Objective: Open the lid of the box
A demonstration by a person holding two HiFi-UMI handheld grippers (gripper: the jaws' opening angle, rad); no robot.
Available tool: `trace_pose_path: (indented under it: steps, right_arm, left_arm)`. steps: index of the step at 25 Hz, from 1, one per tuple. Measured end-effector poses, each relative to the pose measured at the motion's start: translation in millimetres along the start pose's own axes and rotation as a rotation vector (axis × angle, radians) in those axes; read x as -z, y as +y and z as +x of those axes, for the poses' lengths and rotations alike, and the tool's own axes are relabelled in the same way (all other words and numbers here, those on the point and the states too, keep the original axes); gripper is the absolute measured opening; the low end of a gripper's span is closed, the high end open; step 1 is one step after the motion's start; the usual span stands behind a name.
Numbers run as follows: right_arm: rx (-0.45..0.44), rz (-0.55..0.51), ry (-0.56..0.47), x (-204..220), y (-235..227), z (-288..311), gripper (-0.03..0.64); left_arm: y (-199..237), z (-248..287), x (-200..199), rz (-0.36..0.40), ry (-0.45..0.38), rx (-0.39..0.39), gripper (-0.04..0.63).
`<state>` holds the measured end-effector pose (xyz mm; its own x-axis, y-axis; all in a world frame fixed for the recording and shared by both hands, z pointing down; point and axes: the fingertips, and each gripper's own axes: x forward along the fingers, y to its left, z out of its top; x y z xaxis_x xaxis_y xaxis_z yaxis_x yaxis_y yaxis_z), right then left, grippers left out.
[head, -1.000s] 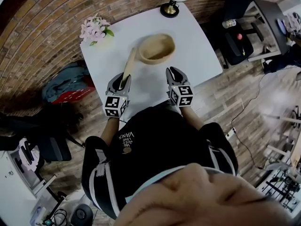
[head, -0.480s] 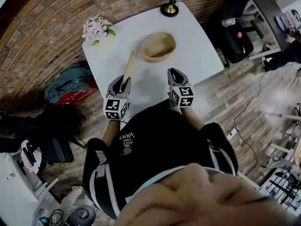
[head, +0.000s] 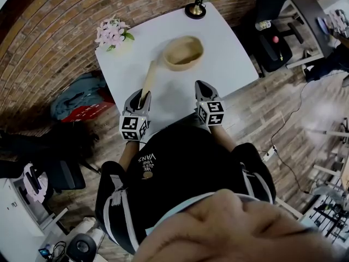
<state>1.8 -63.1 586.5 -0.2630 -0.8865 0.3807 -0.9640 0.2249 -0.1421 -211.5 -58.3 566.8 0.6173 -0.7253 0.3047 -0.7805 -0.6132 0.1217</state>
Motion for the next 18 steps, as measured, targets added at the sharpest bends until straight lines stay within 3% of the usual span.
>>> trace_pose_path:
  steps: [18]
  right_arm:
    - [-0.009, -0.048, 0.031, 5.3, 9.5, 0.5, 0.003]
  left_arm:
    - [-1.0, -7.0, 2.3, -0.016, -0.008, 0.000, 0.104]
